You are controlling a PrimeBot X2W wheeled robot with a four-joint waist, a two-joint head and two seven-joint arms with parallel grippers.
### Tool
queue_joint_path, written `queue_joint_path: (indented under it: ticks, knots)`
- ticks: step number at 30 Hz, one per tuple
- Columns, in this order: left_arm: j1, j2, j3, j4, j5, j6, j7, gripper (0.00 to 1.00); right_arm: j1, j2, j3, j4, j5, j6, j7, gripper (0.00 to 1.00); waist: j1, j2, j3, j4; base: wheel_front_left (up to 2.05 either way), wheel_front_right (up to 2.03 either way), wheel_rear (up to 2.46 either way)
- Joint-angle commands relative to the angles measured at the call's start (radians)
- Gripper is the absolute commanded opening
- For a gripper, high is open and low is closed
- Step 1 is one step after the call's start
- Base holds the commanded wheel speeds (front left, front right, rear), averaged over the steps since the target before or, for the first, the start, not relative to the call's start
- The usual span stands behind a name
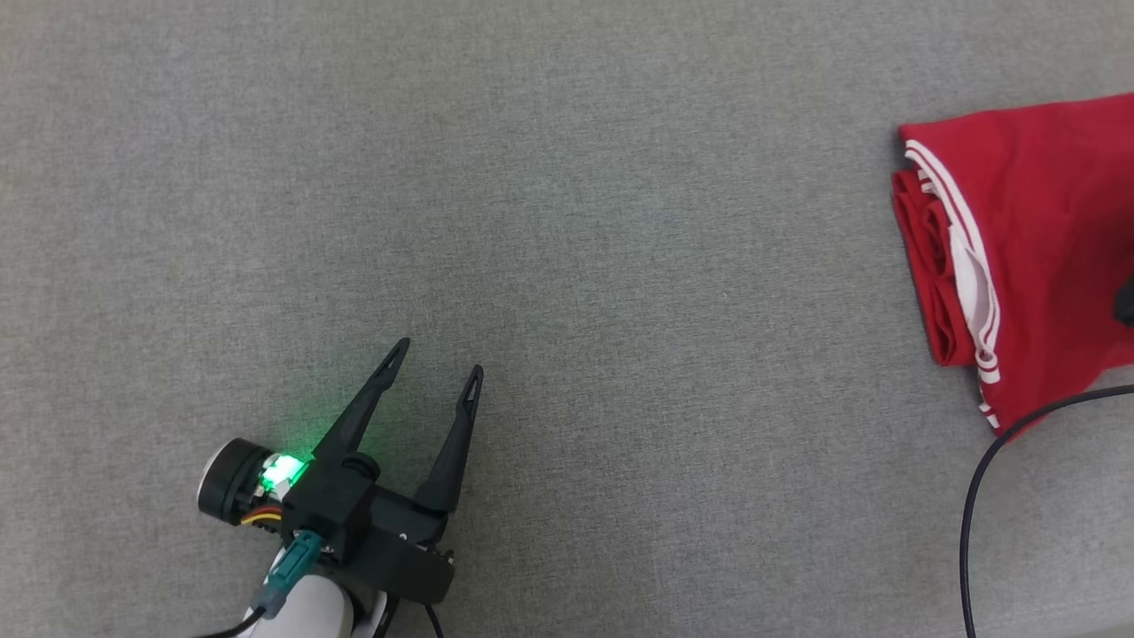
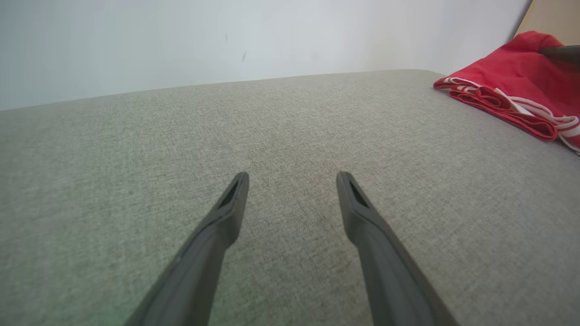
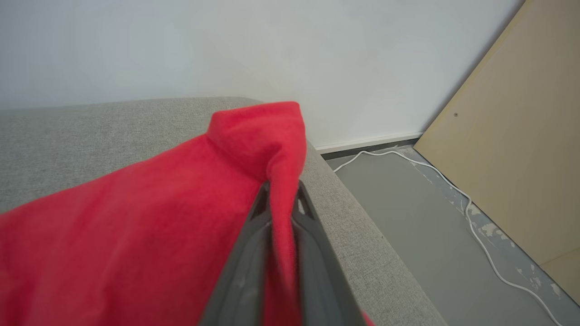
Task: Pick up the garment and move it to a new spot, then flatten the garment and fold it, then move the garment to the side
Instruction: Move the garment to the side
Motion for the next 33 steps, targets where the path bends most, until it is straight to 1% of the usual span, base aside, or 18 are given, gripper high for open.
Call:
queue_joint_path:
  ticks: [1,2,8,9,10,11,16,20,23,27,33]
  knots:
    - [-0.009,0.013,-0.004,-0.001,-0.001,0.006,-0.001,1.0,-0.012,-0.001,-0.033,0.006,-0.034,0.0,-0.002,0.0,-0.0001,-0.0002,0.012,0.011,0.0,0.0,0.0]
    - [-0.01,0.017,-0.008,0.0,-0.004,0.01,-0.001,1.0,-0.013,0.001,-0.07,0.018,-0.066,0.0,-0.001,0.0,-0.0001,-0.0002,0.013,0.013,0.0,0.0,0.0]
    - [-0.009,0.02,-0.015,0.009,-0.013,0.018,-0.001,1.0,0.009,0.013,-0.182,0.002,-0.156,0.0,-0.002,0.0,-0.0001,-0.0002,0.003,0.022,0.0,0.0,0.0]
    - [-0.007,0.02,-0.016,0.009,-0.014,0.019,-0.001,1.0,0.012,0.018,-0.199,-0.01,-0.166,0.0,-0.002,0.31,-0.0001,-0.0002,0.001,0.022,0.0,0.0,0.0]
    - [-0.005,0.02,-0.016,0.01,-0.015,0.02,-0.001,1.0,0.019,0.022,-0.212,-0.016,-0.181,0.0,-0.002,0.8,-0.0001,-0.0002,-0.002,0.023,0.0,0.0,0.0]
    - [-0.001,0.019,-0.017,0.011,-0.016,0.022,-0.001,1.0,0.026,0.024,-0.228,-0.012,-0.199,0.0,-0.001,1.0,-0.0001,-0.0002,-0.007,0.023,0.0,0.0,0.0]
    - [0.017,0.011,-0.018,0.021,-0.028,0.028,-0.001,1.0,0.041,0.048,-0.28,-0.053,-0.264,0.0,-0.002,1.0,-0.0001,-0.0002,-0.046,0.026,0.0,0.0,0.0]
    - [0.029,0.007,-0.011,0.03,-0.029,0.041,-0.001,1.0,0.056,0.09,-0.277,-0.085,-0.228,0.0,-0.001,1.0,-0.0001,-0.0002,-0.086,0.032,0.0,0.0,0.0]
    - [0.052,0.006,0.0,0.038,-0.027,0.061,-0.001,1.0,0.086,0.131,-0.211,-0.139,-0.174,0.0,-0.001,1.0,-0.0001,-0.0002,-0.129,0.034,0.0,0.0,0.0]
    - [0.087,0.003,0.024,0.052,-0.039,0.077,-0.001,1.0,0.157,0.181,-0.101,-0.205,-0.093,0.0,-0.001,1.0,-0.0001,-0.0002,-0.19,0.037,0.0,0.0,0.0]
    - [0.142,-0.009,0.051,0.07,-0.056,0.086,-0.001,1.0,0.283,0.207,0.083,-0.296,0.038,0.0,-0.001,1.0,-0.0001,-0.0002,-0.263,0.055,0.0,0.0,0.0]
